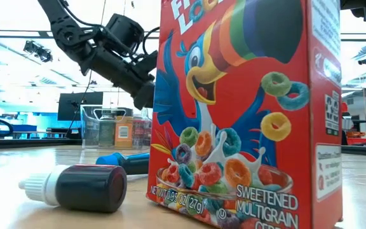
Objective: Pick & Place Kitchen Items
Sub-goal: Put the black food coloring bottle into the black bin
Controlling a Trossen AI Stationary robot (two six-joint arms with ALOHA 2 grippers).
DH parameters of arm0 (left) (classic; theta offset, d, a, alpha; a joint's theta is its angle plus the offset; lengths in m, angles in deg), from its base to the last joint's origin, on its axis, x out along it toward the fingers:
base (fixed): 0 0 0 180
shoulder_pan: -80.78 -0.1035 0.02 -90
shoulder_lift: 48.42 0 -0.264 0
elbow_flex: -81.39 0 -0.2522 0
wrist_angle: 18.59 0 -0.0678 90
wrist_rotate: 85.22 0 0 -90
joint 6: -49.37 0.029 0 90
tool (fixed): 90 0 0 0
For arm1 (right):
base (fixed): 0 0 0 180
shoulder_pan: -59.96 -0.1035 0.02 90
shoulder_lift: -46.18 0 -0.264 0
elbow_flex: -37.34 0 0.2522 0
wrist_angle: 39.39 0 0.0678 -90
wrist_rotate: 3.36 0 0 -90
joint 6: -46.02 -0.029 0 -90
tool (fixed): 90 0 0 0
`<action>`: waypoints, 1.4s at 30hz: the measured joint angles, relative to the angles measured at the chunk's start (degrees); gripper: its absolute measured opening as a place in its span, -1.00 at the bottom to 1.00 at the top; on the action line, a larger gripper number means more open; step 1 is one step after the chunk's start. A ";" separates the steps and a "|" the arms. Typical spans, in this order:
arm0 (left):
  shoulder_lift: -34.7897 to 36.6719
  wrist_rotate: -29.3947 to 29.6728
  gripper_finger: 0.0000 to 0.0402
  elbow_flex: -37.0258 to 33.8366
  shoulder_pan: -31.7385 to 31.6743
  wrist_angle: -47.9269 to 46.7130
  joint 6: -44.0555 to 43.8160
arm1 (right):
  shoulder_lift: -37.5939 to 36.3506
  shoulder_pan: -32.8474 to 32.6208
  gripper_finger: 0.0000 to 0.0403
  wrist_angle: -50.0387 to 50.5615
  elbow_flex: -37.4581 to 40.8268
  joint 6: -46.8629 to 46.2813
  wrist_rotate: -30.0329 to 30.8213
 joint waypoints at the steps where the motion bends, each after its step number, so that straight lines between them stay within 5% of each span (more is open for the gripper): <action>1: 0.00 -1.13 -0.63 0.00 -0.62 -0.03 0.58 | 0.00 0.00 -0.49 0.00 0.00 0.00 0.00; 15: -0.44 -0.17 -0.63 0.09 -0.96 4.96 -27.16 | 0.00 0.15 -0.49 -0.01 0.00 3.49 0.05; 19: -0.44 3.02 -0.63 1.09 0.84 3.41 -28.11 | 0.02 0.79 -0.49 -0.04 0.00 3.82 0.04; 24: -0.48 11.60 -0.63 6.15 1.18 -9.84 -25.13 | 0.02 1.63 -0.49 -0.10 0.00 3.39 0.04; 29: -0.48 11.94 -0.63 10.14 -0.80 -21.87 -25.89 | 0.02 2.31 -0.49 -0.11 0.00 3.01 0.04; 35: -0.50 4.89 -0.63 10.67 -2.27 -22.68 -26.51 | 0.02 2.78 -0.49 -0.11 0.00 3.02 0.03; 42: -0.50 4.12 -0.48 10.67 -3.08 -22.55 -21.09 | 0.02 2.89 -0.49 -0.11 0.00 3.56 0.02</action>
